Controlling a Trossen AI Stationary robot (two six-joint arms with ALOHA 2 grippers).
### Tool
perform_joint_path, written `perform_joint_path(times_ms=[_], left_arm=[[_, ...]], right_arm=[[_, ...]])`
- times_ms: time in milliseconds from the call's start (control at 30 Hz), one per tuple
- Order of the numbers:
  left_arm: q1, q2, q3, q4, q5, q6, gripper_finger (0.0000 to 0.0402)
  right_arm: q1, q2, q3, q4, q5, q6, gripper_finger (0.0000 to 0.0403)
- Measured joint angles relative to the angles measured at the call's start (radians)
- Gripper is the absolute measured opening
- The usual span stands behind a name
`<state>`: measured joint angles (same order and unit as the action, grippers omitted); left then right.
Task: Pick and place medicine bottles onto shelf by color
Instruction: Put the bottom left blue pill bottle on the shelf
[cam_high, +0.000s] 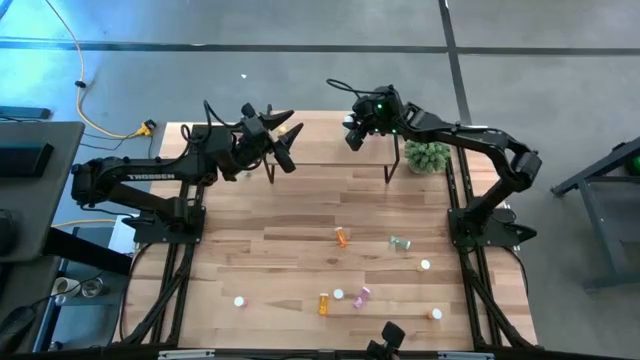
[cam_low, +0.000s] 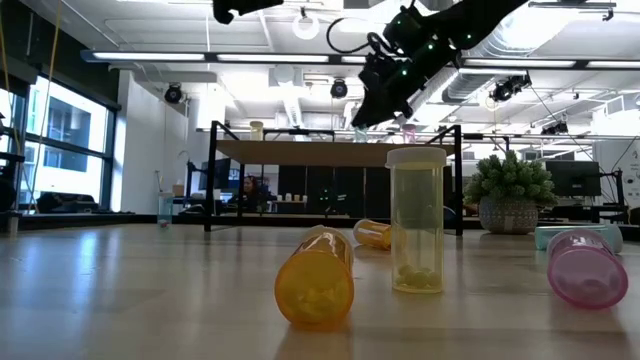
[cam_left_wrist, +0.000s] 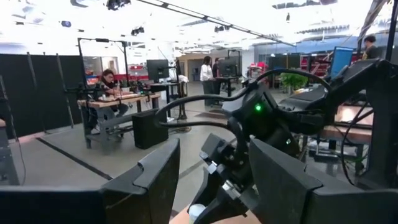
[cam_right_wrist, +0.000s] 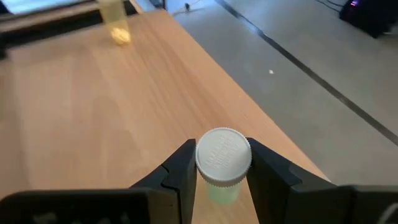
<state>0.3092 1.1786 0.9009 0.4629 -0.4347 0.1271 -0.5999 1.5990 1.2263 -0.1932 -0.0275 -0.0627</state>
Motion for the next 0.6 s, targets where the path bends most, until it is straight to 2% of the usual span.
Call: perform_joint_path(times_ms=[600], left_arm=[[0.000,0.000,0.000,-0.004,0.000,0.000,0.0184]], right_arm=[[0.000,0.005,0.001,-0.049,0.010,0.002,0.0107]])
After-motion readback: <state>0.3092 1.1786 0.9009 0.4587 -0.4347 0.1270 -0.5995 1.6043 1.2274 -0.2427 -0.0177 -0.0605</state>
